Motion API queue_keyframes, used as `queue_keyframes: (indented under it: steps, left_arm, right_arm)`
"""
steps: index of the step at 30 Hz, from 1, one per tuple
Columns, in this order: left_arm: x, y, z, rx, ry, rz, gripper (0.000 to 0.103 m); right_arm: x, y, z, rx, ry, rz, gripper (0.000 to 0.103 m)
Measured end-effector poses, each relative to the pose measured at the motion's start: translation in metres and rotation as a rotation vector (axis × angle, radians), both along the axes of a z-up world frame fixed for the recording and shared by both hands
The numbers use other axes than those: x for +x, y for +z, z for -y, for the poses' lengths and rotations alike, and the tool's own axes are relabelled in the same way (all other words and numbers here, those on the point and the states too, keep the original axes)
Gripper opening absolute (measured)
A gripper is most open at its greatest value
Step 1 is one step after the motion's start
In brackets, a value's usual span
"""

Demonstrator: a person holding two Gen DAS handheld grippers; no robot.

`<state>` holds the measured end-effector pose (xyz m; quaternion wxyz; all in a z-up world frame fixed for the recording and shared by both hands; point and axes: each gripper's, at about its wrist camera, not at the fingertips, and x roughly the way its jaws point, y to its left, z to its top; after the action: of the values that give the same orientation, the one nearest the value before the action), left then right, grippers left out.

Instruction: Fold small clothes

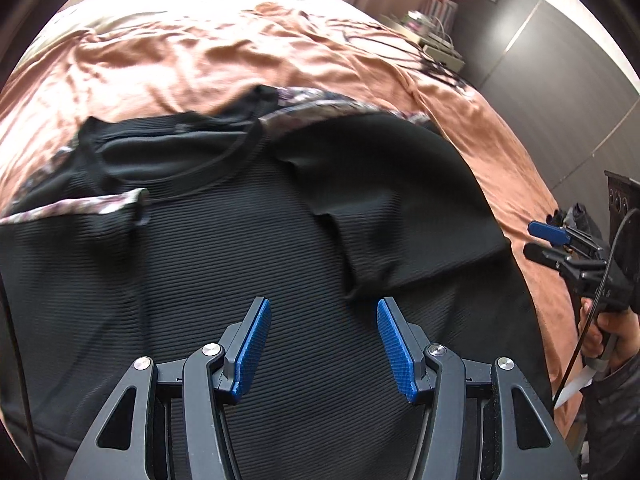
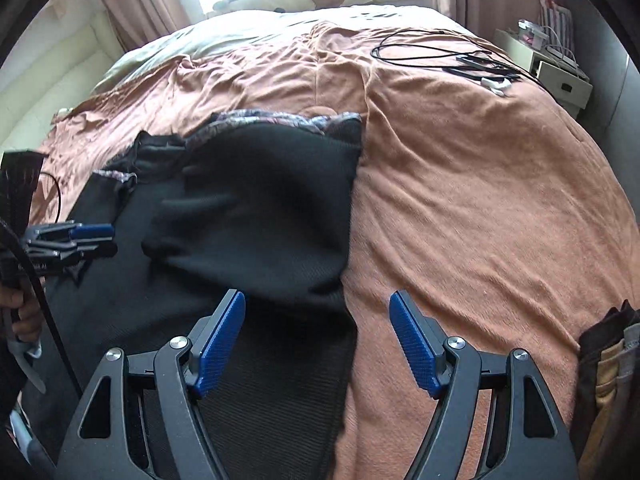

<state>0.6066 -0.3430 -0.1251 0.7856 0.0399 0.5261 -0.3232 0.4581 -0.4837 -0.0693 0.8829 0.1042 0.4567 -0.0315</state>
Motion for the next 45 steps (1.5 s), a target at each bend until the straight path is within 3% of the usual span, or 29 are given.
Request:
queue_keyframes:
  steps: [3, 10, 13, 14, 19, 23, 32, 37, 39, 41, 42, 45]
  left_arm:
    - [0.001, -0.007, 0.015, 0.000, -0.012, -0.015, 0.057]
    - [0.005, -0.029, 0.037, 0.033, -0.008, -0.029, 0.056]
    - [0.006, -0.034, 0.041, 0.041, 0.002, -0.011, 0.032]
    - [0.006, -0.034, 0.042, 0.027, -0.007, -0.023, 0.018]
    - [-0.010, -0.025, 0.046, 0.000, -0.063, -0.047, 0.012]
    - [-0.030, -0.023, 0.045, -0.019, -0.092, -0.083, 0.012]
    - [-0.049, -0.032, 0.045, -0.010, -0.084, -0.126, 0.012]
    - [-0.051, -0.029, 0.046, 0.004, -0.082, -0.131, 0.014]
    - [-0.049, -0.027, 0.043, 0.015, -0.073, -0.137, 0.029]
    - [-0.045, -0.020, 0.036, 0.011, -0.066, -0.129, 0.045]
    - [-0.044, -0.016, 0.030, 0.001, -0.062, -0.113, 0.055]
    - [-0.034, -0.003, 0.008, -0.017, -0.031, -0.072, 0.059]
  right_arm:
    - [-0.006, -0.009, 0.002, -0.016, 0.008, -0.014, 0.072]
    - [-0.002, -0.027, 0.006, -0.019, 0.038, -0.060, 0.047]
    - [0.005, -0.032, 0.006, -0.008, 0.036, -0.054, 0.037]
    - [0.008, -0.033, 0.005, -0.013, 0.037, -0.054, 0.031]
    - [0.011, -0.039, 0.005, -0.020, 0.000, -0.042, 0.009]
    - [0.003, -0.040, 0.006, -0.027, -0.020, -0.049, 0.004]
    - [-0.018, -0.027, 0.012, -0.018, -0.035, -0.059, 0.002]
    - [-0.024, -0.005, 0.011, 0.050, -0.042, 0.009, 0.005]
    - [-0.020, -0.003, 0.012, 0.080, -0.048, 0.030, 0.020]
    - [-0.014, -0.006, 0.011, 0.076, -0.056, 0.033, 0.053]
    - [-0.010, -0.009, 0.011, 0.071, -0.064, 0.036, 0.053]
    - [-0.003, -0.020, 0.012, 0.105, -0.084, 0.026, 0.053]
